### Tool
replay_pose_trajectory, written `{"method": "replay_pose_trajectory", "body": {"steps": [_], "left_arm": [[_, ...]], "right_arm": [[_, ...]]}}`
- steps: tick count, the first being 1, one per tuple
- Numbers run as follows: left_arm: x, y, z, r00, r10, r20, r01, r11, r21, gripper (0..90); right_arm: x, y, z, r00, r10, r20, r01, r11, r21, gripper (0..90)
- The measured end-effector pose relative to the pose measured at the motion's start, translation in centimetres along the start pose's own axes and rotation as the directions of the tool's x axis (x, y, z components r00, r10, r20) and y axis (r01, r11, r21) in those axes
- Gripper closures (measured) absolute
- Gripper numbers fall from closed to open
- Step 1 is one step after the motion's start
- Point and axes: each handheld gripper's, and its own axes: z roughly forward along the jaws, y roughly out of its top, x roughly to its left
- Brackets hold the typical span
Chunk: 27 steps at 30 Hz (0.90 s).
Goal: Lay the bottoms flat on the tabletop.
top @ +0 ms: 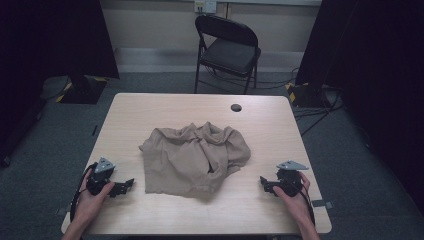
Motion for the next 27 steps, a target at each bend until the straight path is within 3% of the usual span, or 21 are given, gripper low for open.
{"method": "replay_pose_trajectory", "body": {"steps": [8,14,15,18,27], "left_arm": [[0.0,0.0,0.0,1.0000,0.000,-0.001,0.000,1.0000,0.000,5.8],[0.0,0.0,0.0,1.0000,0.000,-0.003,0.000,1.0000,-0.001,5.8],[0.0,0.0,0.0,1.0000,-0.002,-0.002,0.002,1.0000,-0.001,5.8],[0.0,0.0,0.0,1.0000,0.001,-0.002,-0.001,1.0000,0.000,5.8],[0.0,0.0,0.0,1.0000,0.001,0.000,-0.001,1.0000,0.002,5.6]], "right_arm": [[0.4,1.2,0.0,0.9996,-0.013,-0.027,0.013,1.000,-0.004,19.0],[1.7,3.9,-1.0,0.9937,-0.032,-0.107,0.024,0.997,-0.077,22.0],[2.3,5.1,-0.9,0.9889,-0.045,-0.141,0.032,0.995,-0.091,21.7],[3.4,7.2,-0.4,0.9821,-0.069,-0.175,0.049,0.992,-0.114,19.9],[6.3,14.4,3.5,0.9632,-0.131,-0.235,0.098,0.984,-0.146,16.5]]}}
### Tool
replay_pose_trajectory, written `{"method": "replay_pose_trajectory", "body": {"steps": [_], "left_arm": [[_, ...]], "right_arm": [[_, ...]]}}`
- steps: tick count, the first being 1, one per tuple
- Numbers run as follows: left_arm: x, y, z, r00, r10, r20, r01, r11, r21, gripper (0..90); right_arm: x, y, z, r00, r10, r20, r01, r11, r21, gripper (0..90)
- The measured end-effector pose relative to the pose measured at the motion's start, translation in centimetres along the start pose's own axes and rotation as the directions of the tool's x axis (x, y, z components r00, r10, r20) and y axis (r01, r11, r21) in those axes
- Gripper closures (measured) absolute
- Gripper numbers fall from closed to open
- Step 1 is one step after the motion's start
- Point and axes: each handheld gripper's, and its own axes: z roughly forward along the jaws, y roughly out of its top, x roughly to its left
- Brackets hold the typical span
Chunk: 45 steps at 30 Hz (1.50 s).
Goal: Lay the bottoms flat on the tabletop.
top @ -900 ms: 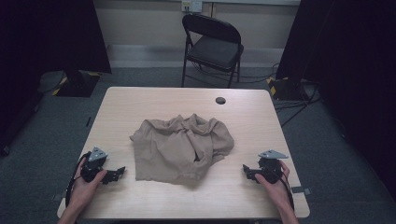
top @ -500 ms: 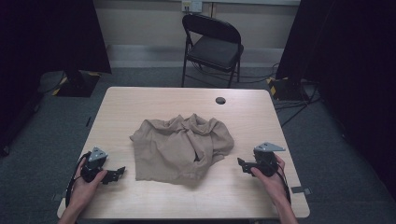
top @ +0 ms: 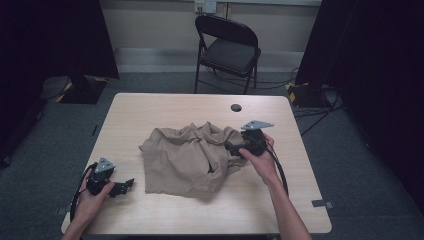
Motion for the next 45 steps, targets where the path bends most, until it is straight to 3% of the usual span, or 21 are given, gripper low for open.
{"method": "replay_pose_trajectory", "body": {"steps": [6,7,9,10,11,12,17,19,21,25,26,29,31,40,43,44,45], "left_arm": [[0.0,0.0,0.0,1.0000,0.000,0.001,0.000,1.0000,-0.001,5.6],[0.0,0.0,0.0,1.0000,0.000,0.001,0.000,1.0000,-0.001,5.5],[0.0,0.0,0.0,1.0000,0.001,0.005,-0.001,1.0000,0.000,5.3],[0.0,0.0,0.0,1.0000,0.001,0.005,-0.001,1.0000,0.000,5.3],[0.0,0.0,0.0,1.0000,0.001,0.005,-0.001,1.0000,0.000,5.3],[0.0,0.0,0.0,1.0000,0.001,0.005,-0.001,1.0000,0.000,5.3],[0.0,0.0,0.0,1.0000,0.001,0.006,-0.001,1.0000,0.000,5.2],[0.0,0.0,0.0,1.0000,0.001,0.006,-0.001,1.0000,0.001,5.2],[0.0,0.0,0.0,1.0000,0.001,0.006,-0.001,1.0000,0.001,5.2],[0.0,0.0,0.0,1.0000,0.001,0.006,-0.001,1.0000,0.000,5.2],[0.0,0.0,0.0,1.0000,0.001,0.006,-0.001,1.0000,0.000,5.2],[0.0,0.0,0.0,1.0000,0.001,0.006,-0.001,1.0000,0.000,5.2],[0.0,0.0,0.0,1.0000,0.000,0.006,0.000,1.0000,0.000,5.2],[0.0,0.0,0.0,1.0000,0.001,0.006,-0.001,1.0000,0.000,5.2],[0.0,0.0,0.0,1.0000,0.001,0.006,-0.001,1.0000,0.001,5.2],[0.0,0.0,0.0,1.0000,0.001,0.005,-0.001,1.0000,0.000,5.2],[0.0,0.0,0.0,1.0000,0.001,0.006,-0.001,1.0000,0.000,5.2]], "right_arm": [[0.4,3.5,4.6,0.9973,-0.012,-0.073,0.013,1.000,0.023,16.3],[0.4,3.5,4.6,0.9973,-0.012,-0.073,0.013,1.000,0.023,16.3],[0.3,4.2,6.9,0.9963,-0.007,-0.085,0.011,0.999,0.047,16.0],[0.3,4.2,6.9,0.9963,-0.007,-0.085,0.011,0.999,0.047,16.0],[0.0,4.1,8.5,0.9956,0.010,-0.093,-0.004,0.998,0.069,16.6],[0.0,4.1,8.5,0.9956,0.010,-0.093,-0.004,0.998,0.069,16.6],[-0.1,2.3,11.7,0.9945,0.023,-0.102,-0.007,0.989,0.148,15.5],[0.0,2.2,12.0,0.9943,0.022,-0.105,-0.005,0.988,0.154,15.2],[0.2,1.7,12.4,0.9952,0.016,-0.096,0.000,0.986,0.168,27.0],[0.2,1.1,12.4,0.9964,0.012,-0.083,0.002,0.986,0.165,47.5],[0.2,1.1,12.4,0.9964,0.012,-0.083,0.002,0.986,0.165,47.5],[0.5,1.0,11.8,0.9979,-0.006,-0.065,0.017,0.987,0.163,68.5],[0.5,1.1,11.5,0.9978,-0.006,-0.066,0.017,0.986,0.165,73.9],[0.3,1.9,8.1,0.9948,0.029,-0.098,-0.022,0.997,0.073,81.7],[0.3,2.2,6.3,0.9938,0.025,-0.108,-0.021,0.999,0.044,82.6],[0.3,2.3,4.8,0.9917,0.026,-0.126,-0.023,0.999,0.023,83.2],[0.3,2.3,4.8,0.9917,0.026,-0.126,-0.023,0.999,0.023,83.2]]}}
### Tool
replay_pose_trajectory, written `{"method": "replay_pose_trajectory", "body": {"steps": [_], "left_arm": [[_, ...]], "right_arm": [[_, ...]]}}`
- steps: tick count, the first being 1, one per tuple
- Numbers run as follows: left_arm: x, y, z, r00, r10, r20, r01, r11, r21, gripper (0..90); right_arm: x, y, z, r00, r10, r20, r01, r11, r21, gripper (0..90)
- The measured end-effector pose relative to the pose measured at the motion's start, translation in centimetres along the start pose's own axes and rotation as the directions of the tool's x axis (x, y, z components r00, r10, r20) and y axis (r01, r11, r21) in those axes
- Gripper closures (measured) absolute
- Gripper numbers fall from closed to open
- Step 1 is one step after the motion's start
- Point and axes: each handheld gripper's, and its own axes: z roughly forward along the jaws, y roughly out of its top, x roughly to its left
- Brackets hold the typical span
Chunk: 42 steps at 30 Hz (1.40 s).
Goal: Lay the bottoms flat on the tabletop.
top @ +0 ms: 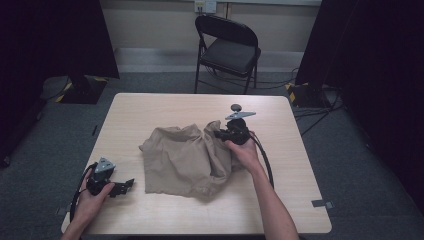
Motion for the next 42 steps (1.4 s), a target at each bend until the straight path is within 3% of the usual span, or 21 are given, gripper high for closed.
{"method": "replay_pose_trajectory", "body": {"steps": [6,7,10,12,13,16,23,29,31,35,38,41,42], "left_arm": [[0.0,0.0,0.0,1.0000,0.000,0.000,0.000,1.0000,0.000,5.2],[0.0,0.0,0.0,1.0000,0.000,0.000,0.000,1.0000,0.000,5.2],[0.0,0.0,0.0,1.0000,0.000,0.000,0.000,1.0000,0.000,5.2],[0.0,0.0,0.0,1.0000,0.000,0.000,0.000,1.0000,0.000,5.2],[0.0,0.0,0.0,1.0000,0.001,0.000,-0.001,1.0000,0.000,5.2],[0.0,0.0,0.0,1.0000,0.000,-0.001,0.000,1.0000,0.000,5.2],[0.0,0.0,0.0,1.0000,0.000,-0.001,0.000,1.0000,0.000,5.2],[0.0,0.0,0.0,1.0000,-0.001,-0.001,0.001,1.0000,0.000,5.2],[0.0,0.0,0.0,1.0000,0.000,-0.002,0.000,1.0000,0.000,5.2],[0.0,0.0,0.0,1.0000,0.000,-0.001,0.000,1.0000,0.000,5.2],[0.0,0.0,0.0,1.0000,0.001,-0.001,-0.001,1.0000,0.000,5.2],[0.0,0.0,0.0,1.0000,0.000,-0.001,0.000,1.0000,0.000,5.2],[0.0,0.0,0.0,1.0000,0.000,-0.001,0.000,1.0000,0.000,5.2]], "right_arm": [[1.5,-1.3,-4.9,0.9966,-0.057,-0.060,0.054,0.998,-0.038,83.6],[1.5,-1.3,-4.9,0.9966,-0.057,-0.060,0.054,0.998,-0.038,83.6],[2.4,-3.7,-7.5,0.9961,-0.056,-0.069,0.052,0.997,-0.058,84.0],[2.6,-4.5,-7.9,0.9964,-0.049,-0.068,0.046,0.997,-0.054,84.2],[3.1,-6.2,-8.4,0.9959,-0.067,-0.060,0.066,0.998,-0.022,84.2],[3.5,-7.8,-9.0,0.9957,-0.070,-0.061,0.070,0.998,-0.001,84.2],[3.9,-12.8,-12.2,0.9990,-0.035,-0.029,0.035,0.999,0.011,84.2],[3.3,-16.0,-11.9,0.9999,-0.010,0.008,0.009,0.996,0.092,84.0],[3.2,-16.4,-11.5,0.9997,-0.020,0.017,0.018,0.992,0.124,83.9],[2.9,-16.5,-10.9,0.9998,-0.009,0.019,0.007,0.992,0.123,83.4],[3.1,-16.1,-10.9,0.9993,-0.023,0.029,0.019,0.992,0.124,70.7],[3.2,-15.3,-11.6,0.9998,-0.015,0.015,0.014,0.996,0.084,54.2],[3.2,-15.3,-11.6,0.9998,-0.015,0.015,0.014,0.996,0.084,54.2]]}}
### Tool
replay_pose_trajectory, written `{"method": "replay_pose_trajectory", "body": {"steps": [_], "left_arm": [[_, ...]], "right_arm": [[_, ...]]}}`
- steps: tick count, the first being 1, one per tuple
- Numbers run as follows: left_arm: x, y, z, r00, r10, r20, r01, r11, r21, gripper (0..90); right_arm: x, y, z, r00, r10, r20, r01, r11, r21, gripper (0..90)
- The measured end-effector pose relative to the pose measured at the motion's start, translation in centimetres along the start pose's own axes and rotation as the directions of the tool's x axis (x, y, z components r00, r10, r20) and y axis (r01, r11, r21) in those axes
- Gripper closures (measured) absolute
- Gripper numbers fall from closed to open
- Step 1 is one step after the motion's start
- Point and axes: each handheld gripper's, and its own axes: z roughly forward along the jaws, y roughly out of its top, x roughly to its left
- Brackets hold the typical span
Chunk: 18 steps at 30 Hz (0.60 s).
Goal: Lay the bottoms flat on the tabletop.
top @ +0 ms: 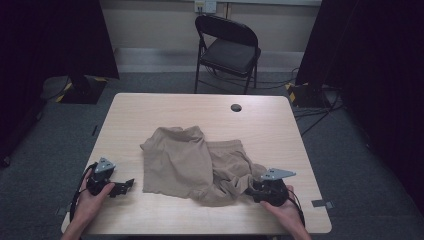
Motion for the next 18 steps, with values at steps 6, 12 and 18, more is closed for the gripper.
{"method": "replay_pose_trajectory", "body": {"steps": [6,12,18], "left_arm": [[0.0,0.0,0.0,1.0000,0.000,0.000,0.000,1.0000,0.000,5.2],[0.1,0.3,0.3,1.0000,0.000,-0.007,0.000,1.0000,0.010,2.4],[0.2,0.5,0.6,1.0000,-0.001,-0.010,0.001,0.9998,0.019,0.4]], "right_arm": [[-0.3,1.4,-3.6,0.9999,0.012,0.003,-0.012,0.996,-0.083,32.2],[-2.2,2.4,-4.2,0.9955,0.072,0.062,-0.063,0.988,-0.140,32.7],[-4.2,4.1,0.3,0.9915,0.075,0.106,-0.068,0.995,-0.073,30.9]]}}
